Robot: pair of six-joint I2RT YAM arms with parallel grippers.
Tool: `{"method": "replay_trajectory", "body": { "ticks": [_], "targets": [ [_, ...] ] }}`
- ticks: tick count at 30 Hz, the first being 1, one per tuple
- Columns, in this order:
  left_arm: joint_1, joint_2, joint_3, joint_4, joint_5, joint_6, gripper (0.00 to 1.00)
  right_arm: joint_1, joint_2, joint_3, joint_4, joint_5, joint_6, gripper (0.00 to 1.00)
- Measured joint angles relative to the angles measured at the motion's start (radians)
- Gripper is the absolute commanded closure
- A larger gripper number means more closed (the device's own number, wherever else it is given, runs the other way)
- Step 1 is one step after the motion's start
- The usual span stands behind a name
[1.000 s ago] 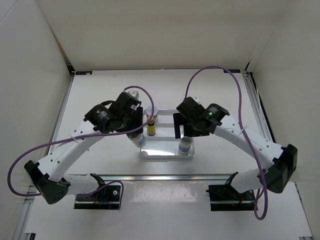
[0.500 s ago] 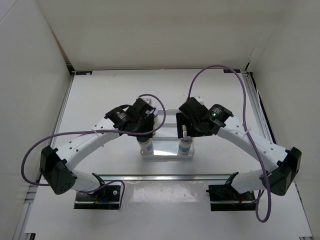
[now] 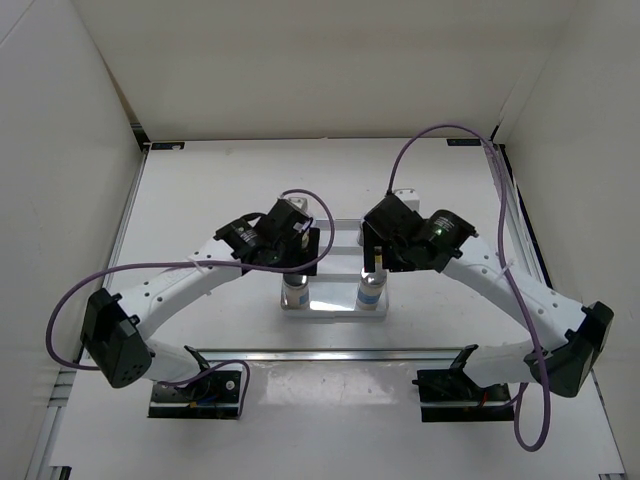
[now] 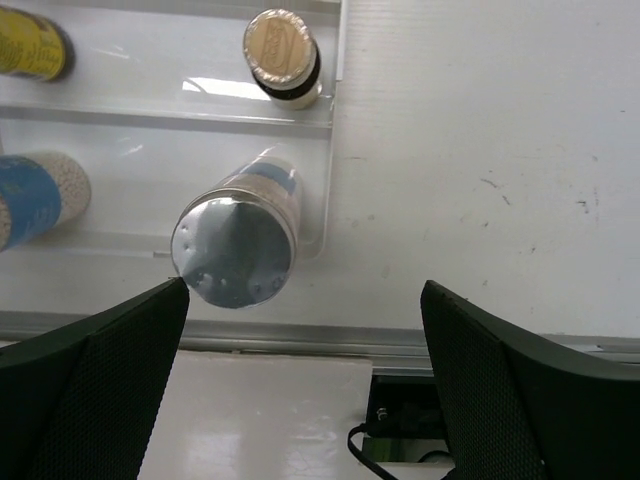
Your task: Organize the condiment bottles
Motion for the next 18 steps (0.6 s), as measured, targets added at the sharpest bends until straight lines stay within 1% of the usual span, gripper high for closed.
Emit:
{"method": "replay_trajectory", "body": {
  "ticks": [5,7,11,14,18],
  "targets": [
    [0.000,-0.009,0.087,-0.008,-0.040,0.023,0.00,0.000,-0.005,0.038,-0.036,0.078,0.009,0.00],
    [0.000,-0.035,0.157,-0.007,-0.078,0.040,0.00,0.000,-0.014,0.062,-0.050,0.116,0.011,0.00],
    [0.000,-0.126,0.248,0.008,-0.181,0.076,0.00,-0.002,-0.070,0.103,-0.056,0.189,-0.010,0.00],
    [0.003,-0.206,0.270,0.021,-0.270,0.111,0.00,-0.002,-0.102,0.153,-0.057,0.222,-0.058,0.00],
    [0.024,-0.277,0.260,0.022,-0.351,0.143,0.00,-0.002,-0.100,0.224,-0.052,0.252,-0.127,0.00]
  ]
}}
